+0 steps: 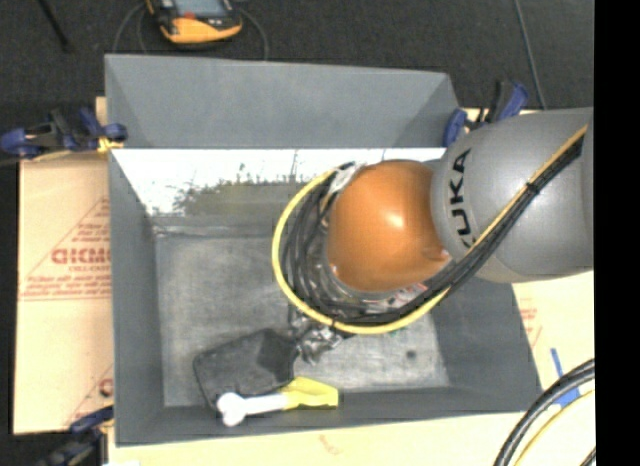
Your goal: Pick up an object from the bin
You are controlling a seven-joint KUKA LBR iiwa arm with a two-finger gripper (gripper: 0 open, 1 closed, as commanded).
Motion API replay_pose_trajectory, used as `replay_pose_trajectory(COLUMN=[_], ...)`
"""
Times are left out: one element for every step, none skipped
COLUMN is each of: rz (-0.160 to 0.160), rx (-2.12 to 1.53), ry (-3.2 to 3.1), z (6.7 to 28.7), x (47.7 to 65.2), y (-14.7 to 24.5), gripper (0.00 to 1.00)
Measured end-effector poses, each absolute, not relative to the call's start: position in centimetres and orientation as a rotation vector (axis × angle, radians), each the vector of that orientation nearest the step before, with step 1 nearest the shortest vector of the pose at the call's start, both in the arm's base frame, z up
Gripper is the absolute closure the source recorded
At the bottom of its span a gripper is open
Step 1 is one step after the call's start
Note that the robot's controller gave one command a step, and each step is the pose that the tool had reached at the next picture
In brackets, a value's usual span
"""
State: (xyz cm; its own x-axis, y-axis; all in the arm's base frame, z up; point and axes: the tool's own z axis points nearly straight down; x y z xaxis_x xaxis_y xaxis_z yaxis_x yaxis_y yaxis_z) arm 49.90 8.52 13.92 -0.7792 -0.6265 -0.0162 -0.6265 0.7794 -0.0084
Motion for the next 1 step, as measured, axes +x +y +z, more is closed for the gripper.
replay_pose_trajectory(rz=[-0.001], rx=[-1.005], ry=[2.971], z=[26.23], x=[48.27], y=[8.96], gripper=[1.0])
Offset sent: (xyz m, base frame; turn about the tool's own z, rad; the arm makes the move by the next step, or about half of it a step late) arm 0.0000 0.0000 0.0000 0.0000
